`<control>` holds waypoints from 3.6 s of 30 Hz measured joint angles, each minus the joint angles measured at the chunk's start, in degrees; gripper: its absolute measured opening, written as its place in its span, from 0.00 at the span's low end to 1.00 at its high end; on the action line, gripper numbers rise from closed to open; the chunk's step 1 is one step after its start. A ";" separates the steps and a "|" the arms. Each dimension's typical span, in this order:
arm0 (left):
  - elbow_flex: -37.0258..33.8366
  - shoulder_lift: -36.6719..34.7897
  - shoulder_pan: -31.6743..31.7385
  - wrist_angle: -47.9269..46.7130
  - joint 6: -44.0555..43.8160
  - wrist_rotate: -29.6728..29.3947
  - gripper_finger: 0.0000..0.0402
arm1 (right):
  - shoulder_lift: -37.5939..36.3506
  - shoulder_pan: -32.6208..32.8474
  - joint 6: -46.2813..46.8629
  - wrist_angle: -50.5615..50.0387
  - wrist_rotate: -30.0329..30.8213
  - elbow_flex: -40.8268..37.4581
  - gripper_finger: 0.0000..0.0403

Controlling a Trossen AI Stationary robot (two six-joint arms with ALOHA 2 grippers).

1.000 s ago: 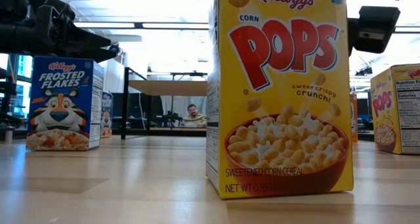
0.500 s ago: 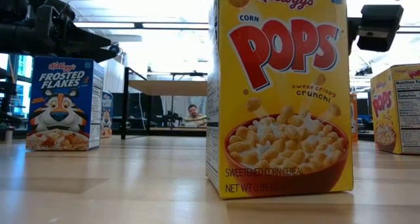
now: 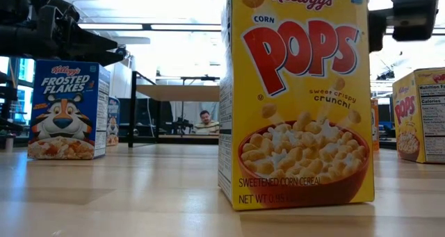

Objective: Stack cereal on shelf
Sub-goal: Put the right blue cereal box on the shelf

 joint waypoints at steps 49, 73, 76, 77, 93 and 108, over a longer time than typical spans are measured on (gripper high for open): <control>0.00 0.00 0.00 -0.01 0.00 0.00 0.70 | 0.00 -41.60 1.30 -35.57 0.82 42.28 0.42; 0.02 0.02 -0.02 0.00 0.00 0.00 0.70 | 4.23 -58.31 -11.99 -25.79 -7.82 42.55 0.42; 0.01 0.02 -0.01 0.00 0.00 0.00 0.70 | 5.27 -57.80 -11.60 -26.51 -5.91 42.53 0.42; 0.01 0.02 -0.01 -0.02 0.00 0.02 0.70 | 5.48 -57.59 -10.88 -26.88 -6.11 42.53 0.42; 0.01 0.02 -0.01 -0.02 0.00 0.00 0.70 | 6.97 -58.34 -9.50 -30.55 -4.72 42.50 0.42; 0.02 0.02 0.00 -0.01 0.00 0.01 0.70 | 9.07 -58.62 -9.94 -29.95 -6.76 42.50 0.42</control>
